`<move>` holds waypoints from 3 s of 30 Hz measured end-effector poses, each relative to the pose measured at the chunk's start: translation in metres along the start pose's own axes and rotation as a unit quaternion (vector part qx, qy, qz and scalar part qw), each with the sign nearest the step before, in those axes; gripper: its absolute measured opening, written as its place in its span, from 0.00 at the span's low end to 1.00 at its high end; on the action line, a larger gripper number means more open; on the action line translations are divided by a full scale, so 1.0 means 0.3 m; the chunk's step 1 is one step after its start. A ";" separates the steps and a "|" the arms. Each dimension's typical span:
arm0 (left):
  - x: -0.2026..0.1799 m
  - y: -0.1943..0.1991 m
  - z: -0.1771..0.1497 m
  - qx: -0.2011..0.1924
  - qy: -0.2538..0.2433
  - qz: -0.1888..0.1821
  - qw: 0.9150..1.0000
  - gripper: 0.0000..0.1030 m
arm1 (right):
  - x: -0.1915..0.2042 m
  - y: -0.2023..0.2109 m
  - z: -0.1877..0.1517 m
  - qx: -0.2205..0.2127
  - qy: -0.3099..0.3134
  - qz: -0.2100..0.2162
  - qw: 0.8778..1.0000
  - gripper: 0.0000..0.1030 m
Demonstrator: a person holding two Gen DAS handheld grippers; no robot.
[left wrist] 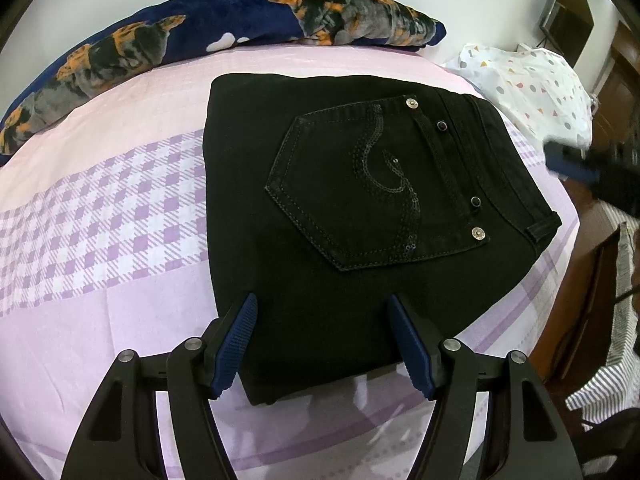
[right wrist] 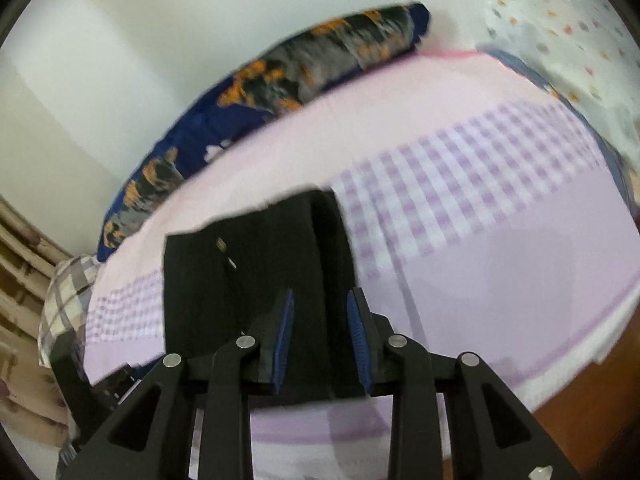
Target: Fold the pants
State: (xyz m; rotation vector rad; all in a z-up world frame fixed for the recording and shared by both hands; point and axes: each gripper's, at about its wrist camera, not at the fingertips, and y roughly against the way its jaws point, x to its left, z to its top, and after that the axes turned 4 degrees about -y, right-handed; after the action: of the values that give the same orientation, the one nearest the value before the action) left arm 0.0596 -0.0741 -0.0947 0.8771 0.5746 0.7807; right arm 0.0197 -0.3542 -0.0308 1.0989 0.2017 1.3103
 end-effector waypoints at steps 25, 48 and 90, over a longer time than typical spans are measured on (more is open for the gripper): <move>0.020 -0.019 0.021 0.003 0.000 0.007 1.000 0.72 | 0.031 -0.246 -0.061 0.044 0.045 -0.065 0.996 0.20; 0.001 0.141 0.034 -0.065 -0.010 0.124 0.990 0.73 | 0.034 -0.106 -0.203 0.025 0.009 -0.108 0.994 0.66; -0.030 0.218 -0.021 -0.070 0.032 0.178 0.981 0.76 | 0.269 0.001 -0.303 -0.045 0.145 -0.121 0.981 0.99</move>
State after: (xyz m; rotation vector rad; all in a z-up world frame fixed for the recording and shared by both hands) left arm 0.0262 -0.0521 -0.0419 0.8376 0.4160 1.1641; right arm -0.0162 -0.2384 -0.0418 0.7768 0.4732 1.2421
